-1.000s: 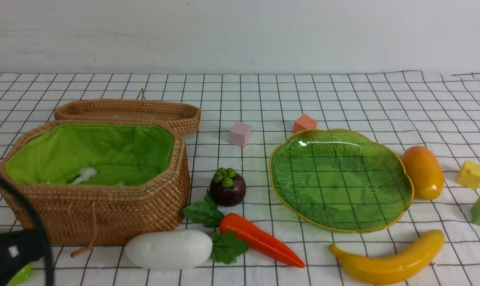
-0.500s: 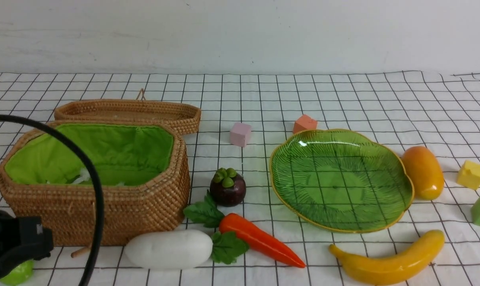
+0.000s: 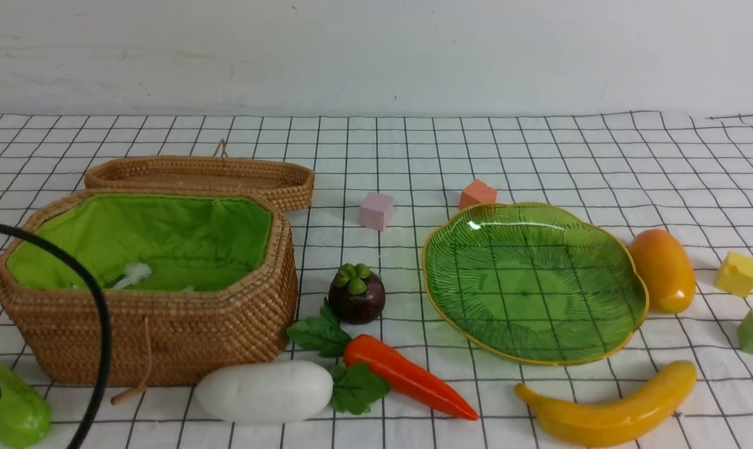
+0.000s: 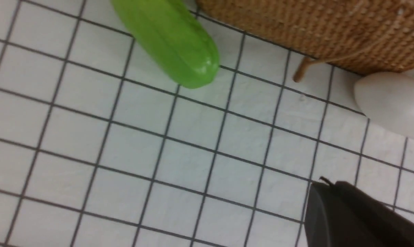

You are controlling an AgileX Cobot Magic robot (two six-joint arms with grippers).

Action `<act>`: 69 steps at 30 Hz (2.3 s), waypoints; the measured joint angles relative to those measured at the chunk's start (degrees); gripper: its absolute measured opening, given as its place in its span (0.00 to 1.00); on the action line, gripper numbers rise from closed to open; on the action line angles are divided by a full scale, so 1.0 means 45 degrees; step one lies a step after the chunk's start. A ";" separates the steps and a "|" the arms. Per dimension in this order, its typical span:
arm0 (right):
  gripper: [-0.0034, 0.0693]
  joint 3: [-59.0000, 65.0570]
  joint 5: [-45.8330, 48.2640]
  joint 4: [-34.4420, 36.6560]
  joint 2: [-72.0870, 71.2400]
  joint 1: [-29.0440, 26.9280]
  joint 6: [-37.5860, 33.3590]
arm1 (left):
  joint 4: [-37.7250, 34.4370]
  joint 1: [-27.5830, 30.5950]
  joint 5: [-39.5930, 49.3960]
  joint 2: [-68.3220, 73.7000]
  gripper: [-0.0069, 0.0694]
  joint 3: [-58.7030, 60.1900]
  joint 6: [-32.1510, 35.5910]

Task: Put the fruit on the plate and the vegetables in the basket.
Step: Take a chayote with your left arm and place it on the basket on the left.

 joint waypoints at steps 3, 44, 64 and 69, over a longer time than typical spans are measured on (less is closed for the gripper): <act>0.38 -0.2104 0.1794 0.0028 0.1356 0.1270 -0.1013 | -0.0181 0.0987 0.0326 0.0107 0.07 -0.0026 0.0218; 0.37 -0.3492 0.3073 0.5220 0.0196 0.2669 -0.8872 | -0.4010 0.4286 -0.3216 0.2245 0.08 0.2428 0.3045; 0.37 -0.2677 0.1927 0.5319 0.0196 0.2669 -0.9176 | -0.4469 0.4286 -0.9477 0.7916 0.94 0.2392 0.2986; 0.37 -0.2677 0.1344 0.5564 0.0196 0.2669 -0.9192 | -0.4500 0.4286 -1.0383 0.8891 0.89 0.2356 0.3071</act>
